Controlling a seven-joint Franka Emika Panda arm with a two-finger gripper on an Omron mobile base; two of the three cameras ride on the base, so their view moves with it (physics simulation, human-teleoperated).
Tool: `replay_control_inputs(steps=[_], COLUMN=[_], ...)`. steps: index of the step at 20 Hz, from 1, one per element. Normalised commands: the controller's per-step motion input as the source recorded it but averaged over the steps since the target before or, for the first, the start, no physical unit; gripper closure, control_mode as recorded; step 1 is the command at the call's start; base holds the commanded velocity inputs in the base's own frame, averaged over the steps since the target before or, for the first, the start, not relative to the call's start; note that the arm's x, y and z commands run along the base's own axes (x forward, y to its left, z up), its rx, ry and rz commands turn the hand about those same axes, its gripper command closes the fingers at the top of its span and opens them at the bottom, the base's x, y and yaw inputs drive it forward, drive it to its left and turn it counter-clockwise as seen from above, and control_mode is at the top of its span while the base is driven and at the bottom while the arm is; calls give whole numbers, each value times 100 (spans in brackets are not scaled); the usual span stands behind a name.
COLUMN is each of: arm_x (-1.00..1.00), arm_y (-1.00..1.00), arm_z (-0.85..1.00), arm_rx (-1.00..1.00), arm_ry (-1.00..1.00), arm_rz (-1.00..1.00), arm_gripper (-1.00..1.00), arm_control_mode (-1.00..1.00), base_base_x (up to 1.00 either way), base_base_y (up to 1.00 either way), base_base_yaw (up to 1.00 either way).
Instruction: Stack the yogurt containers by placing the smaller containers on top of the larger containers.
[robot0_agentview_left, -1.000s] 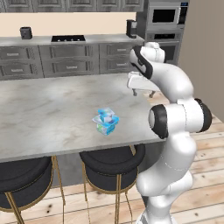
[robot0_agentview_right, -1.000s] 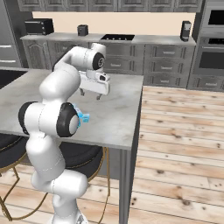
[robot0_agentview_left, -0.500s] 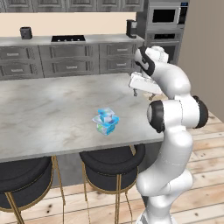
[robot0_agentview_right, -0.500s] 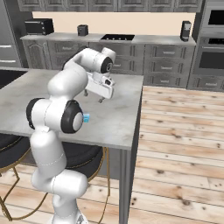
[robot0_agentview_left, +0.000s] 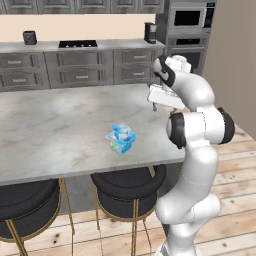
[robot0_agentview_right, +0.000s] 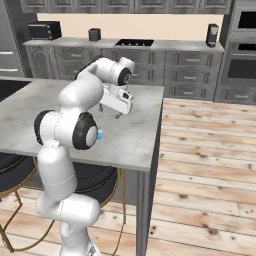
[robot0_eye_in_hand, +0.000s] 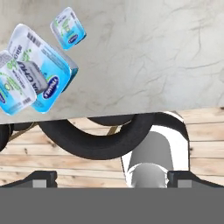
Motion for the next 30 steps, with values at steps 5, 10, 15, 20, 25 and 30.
replay_control_inputs(steps=[5,10,15,20,25,30], arm_x=[13,18,17,6,13,24], arm_y=[2,5,6,15,16,15], arm_z=[-9,-9,-6,-11,-15,-16], arm_rx=[0,1,4,7,1,0], arm_ry=[0,1,16,12,0,0], arm_rz=[1,1,3,2,1,0], arm_gripper=[-100,-100,-100,-100,-100,-100], arm_control_mode=[-100,-100,-100,-100,-100,-100], base_base_x=[0,0,0,0,0,0], base_base_y=[0,0,0,0,0,0], base_base_yaw=[0,0,0,0,0,0])
